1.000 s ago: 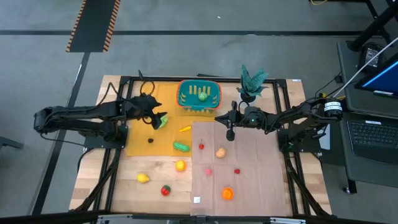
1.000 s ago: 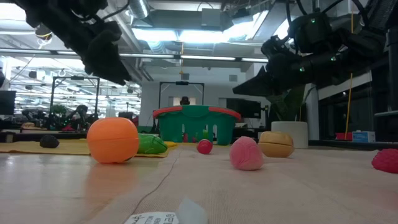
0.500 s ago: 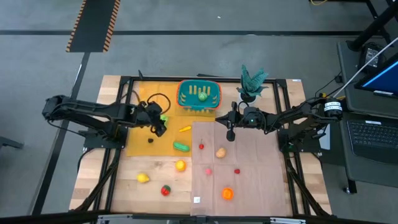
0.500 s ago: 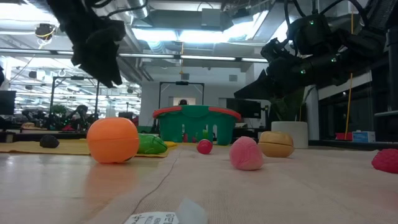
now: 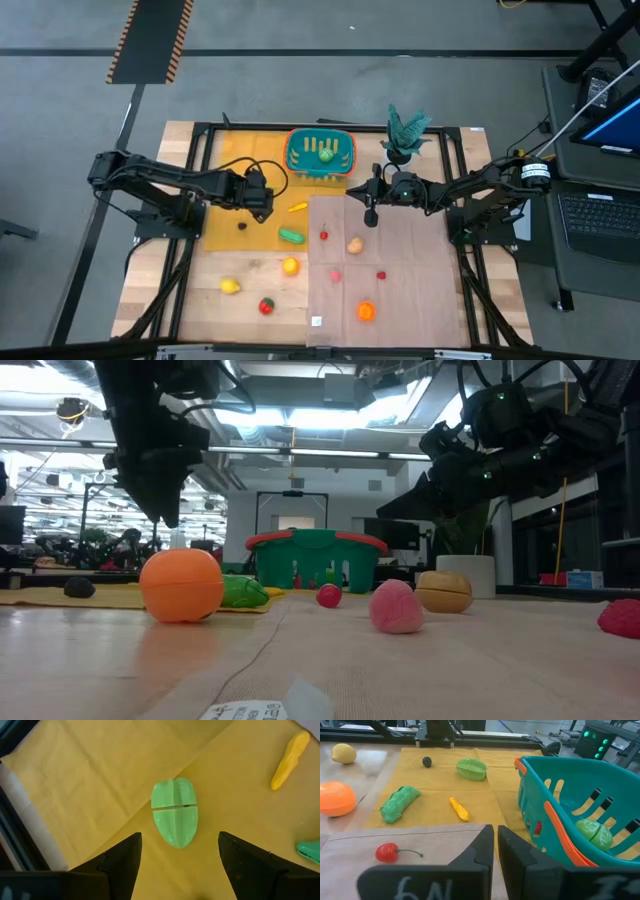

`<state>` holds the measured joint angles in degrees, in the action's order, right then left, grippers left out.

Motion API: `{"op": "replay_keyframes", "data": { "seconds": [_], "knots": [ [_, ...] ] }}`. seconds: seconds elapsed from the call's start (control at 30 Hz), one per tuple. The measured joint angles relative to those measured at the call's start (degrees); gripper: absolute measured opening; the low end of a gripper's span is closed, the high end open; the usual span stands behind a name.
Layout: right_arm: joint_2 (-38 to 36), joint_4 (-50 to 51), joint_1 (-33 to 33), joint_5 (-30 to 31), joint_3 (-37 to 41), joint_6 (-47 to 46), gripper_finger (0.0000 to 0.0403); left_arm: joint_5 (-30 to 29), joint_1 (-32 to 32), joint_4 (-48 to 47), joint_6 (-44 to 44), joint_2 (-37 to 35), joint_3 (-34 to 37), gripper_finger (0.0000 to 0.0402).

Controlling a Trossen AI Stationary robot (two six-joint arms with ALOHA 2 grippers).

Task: Pick and placing Produce into tupperware
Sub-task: Put the green starfruit into the blue basket

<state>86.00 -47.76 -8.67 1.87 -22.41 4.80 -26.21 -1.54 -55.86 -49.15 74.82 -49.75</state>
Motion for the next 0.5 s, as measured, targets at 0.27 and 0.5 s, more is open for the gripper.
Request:
{"op": "replay_keyframes", "data": {
  "seconds": [0.27, 0.5],
  "knots": [
    [0.00, 0.02, 0.00, 0.00, 0.00, 0.00, 0.0028, 0.19, 0.00, 0.55, 0.04, 0.03, -0.01, 0.0253],
    [0.00, 0.02, 0.00, 0.00, 0.00, 0.13, 0.0028, 0.19, 0.00, 3.07, 0.22, 0.03, -0.01, 0.0253]
  ]
}}
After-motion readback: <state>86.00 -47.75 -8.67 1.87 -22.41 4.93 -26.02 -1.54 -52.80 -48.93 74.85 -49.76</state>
